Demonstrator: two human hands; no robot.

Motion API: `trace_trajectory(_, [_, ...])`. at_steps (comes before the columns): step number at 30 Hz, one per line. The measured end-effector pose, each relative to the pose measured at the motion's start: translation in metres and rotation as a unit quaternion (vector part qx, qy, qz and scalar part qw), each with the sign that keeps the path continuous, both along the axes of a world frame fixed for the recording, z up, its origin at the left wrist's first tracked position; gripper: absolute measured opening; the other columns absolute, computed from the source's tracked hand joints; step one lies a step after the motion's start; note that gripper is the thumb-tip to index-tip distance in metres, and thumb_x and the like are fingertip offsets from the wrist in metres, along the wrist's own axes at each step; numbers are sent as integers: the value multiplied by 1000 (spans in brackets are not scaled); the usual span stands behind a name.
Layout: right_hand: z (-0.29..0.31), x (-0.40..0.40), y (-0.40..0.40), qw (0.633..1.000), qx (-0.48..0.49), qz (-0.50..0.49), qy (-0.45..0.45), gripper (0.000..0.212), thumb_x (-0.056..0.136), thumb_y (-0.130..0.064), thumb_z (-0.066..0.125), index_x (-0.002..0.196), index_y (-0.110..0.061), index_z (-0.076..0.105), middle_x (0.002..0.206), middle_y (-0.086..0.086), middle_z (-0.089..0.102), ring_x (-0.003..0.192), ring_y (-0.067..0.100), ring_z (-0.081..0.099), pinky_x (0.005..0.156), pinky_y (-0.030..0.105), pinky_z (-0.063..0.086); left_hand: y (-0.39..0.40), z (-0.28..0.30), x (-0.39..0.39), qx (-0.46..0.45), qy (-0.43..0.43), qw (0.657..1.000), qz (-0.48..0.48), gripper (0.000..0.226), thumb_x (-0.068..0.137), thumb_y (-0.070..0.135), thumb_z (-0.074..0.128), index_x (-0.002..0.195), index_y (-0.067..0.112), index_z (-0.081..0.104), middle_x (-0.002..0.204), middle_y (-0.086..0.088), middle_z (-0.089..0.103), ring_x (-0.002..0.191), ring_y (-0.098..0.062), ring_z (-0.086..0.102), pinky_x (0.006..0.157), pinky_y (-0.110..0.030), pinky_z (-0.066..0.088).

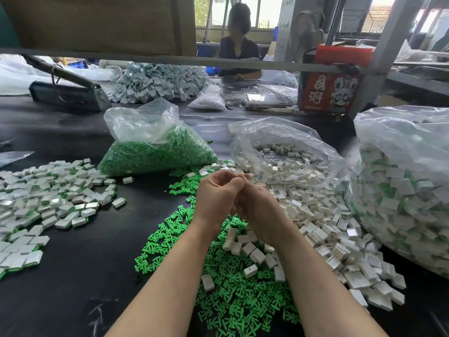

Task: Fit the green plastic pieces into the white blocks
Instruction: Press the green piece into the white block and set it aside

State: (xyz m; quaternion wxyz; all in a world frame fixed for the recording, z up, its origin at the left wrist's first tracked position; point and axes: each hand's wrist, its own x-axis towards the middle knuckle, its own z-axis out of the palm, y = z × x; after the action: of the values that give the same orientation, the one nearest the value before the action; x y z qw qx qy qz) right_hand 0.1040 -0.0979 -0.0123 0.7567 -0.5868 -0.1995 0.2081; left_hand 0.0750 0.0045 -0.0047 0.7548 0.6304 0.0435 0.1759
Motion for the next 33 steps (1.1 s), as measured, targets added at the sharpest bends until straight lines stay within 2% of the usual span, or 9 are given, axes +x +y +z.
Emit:
trace_trajectory(2, [-2,2,1,1000,1,7,8,56,89,-49,56,106,4,60,71,13,53,65,23,38,60,34,24,0,0,1,-5,5,1000,2,11,80,8,60,70,4,62,87,-20,73,37,-12,42,42,-24,37])
trace_trajectory(5, [-4,3,2,1000,-8,12,9,58,90,-49,54,107,6,60,73,14,52,65,23,39,60,34,25,1,-1,1,-3,13,1000,13,12,76,14,61,68,5,58,93,-34,66,37,-15,41,41,-26,36])
trace_trajectory(10, [-6,5,-1,1000,-2,-6,11,33,87,-42,60,85,-9,64,62,2,53,57,14,46,58,30,30,1,-3,0,-21,-7,999,-26,18,73,15,58,56,21,59,94,-11,76,49,-11,58,41,-24,42])
trace_trajectory(14, [-1,0,-1,998,37,-25,37,60,84,-38,67,105,17,55,86,15,52,79,30,42,72,37,35,-3,-4,2,-21,-17,999,-27,22,73,16,58,54,25,55,94,-12,75,65,-8,66,50,-24,46])
trace_trajectory(17, [2,-3,0,997,43,-43,44,68,84,-34,68,115,23,46,104,17,47,96,30,38,81,43,28,-3,-6,2,-21,-23,999,-30,22,74,15,57,54,26,54,94,-11,75,69,-8,67,54,-21,48])
trace_trajectory(24, [1,-4,0,997,27,-54,47,58,87,-30,65,113,20,51,101,16,46,95,28,38,82,44,29,-2,-8,2,-21,-24,999,-43,15,76,14,56,62,19,53,96,-9,75,75,-11,67,58,-24,48])
trace_trajectory(26, [1,-5,-1,997,24,-58,43,57,86,-31,66,110,19,53,97,15,45,92,28,37,74,41,33,-2,-9,2,-18,-23,999,-44,13,75,15,56,63,17,52,97,-7,76,81,-13,68,60,-24,49])
trace_trajectory(30, [-1,-4,0,997,18,-60,38,56,88,-30,66,109,20,52,94,15,45,89,27,37,71,39,34,-1,-10,2,-13,-17,999,-44,20,76,17,56,57,25,56,98,-6,76,80,-14,68,62,-27,49])
trace_trajectory(33, [-3,-1,3,998,6,-61,28,68,87,-41,64,108,21,50,75,11,45,68,23,39,65,34,34,1,-7,3,-19,-18,998,-56,25,78,16,55,56,27,58,96,-6,76,72,-11,68,60,-23,50])
